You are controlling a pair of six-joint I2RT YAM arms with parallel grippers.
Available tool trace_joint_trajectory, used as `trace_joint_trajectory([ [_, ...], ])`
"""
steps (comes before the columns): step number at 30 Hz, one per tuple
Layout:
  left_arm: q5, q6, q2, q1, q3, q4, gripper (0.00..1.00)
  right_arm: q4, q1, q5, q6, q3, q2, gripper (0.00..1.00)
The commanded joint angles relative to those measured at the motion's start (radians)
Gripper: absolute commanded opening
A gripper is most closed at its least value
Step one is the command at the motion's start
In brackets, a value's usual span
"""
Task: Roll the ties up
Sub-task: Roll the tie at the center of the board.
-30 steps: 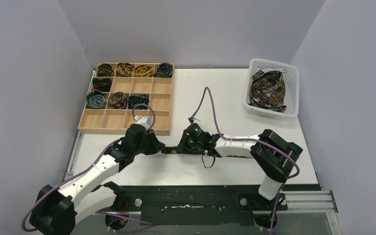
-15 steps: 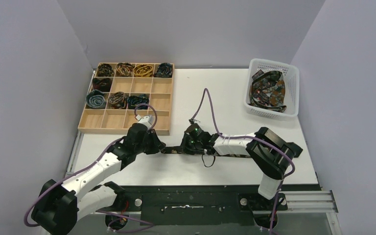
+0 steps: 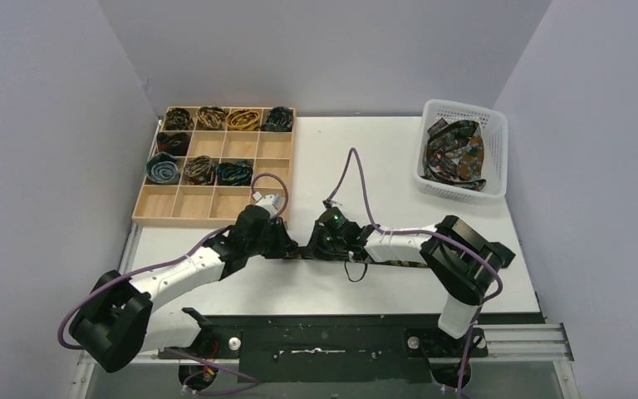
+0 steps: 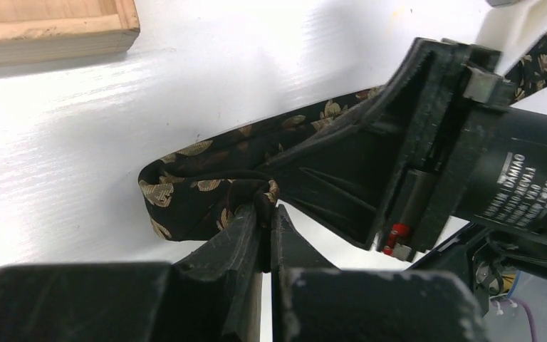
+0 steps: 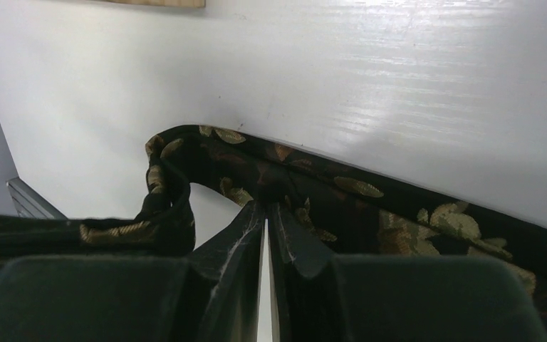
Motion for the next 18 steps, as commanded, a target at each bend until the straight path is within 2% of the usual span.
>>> trace_joint_trajectory([
  [1, 0.015, -0.014, 0.015, -0.004, 0.028, 0.093, 0.0, 0.056, -0.004, 0.029, -0.044, -0.018, -0.129, 0.11],
  [3, 0.018, -0.013, 0.024, -0.006, 0.031, 0.102, 0.0, 0.018, -0.004, 0.077, -0.043, -0.023, -0.187, 0.12],
  [8, 0.03, -0.009, 0.057, -0.023, 0.038, 0.119, 0.0, -0.212, -0.02, 0.262, -0.021, -0.021, -0.283, 0.16],
  [14, 0.009, -0.01, 0.14, -0.063, 0.076, 0.123, 0.0, -0.159, -0.049, 0.271, 0.005, -0.148, -0.396, 0.17],
  [18, -0.02, -0.029, 0.184, -0.074, 0.089, 0.129, 0.0, -0.173, -0.058, 0.276, 0.0, -0.165, -0.431, 0.18],
])
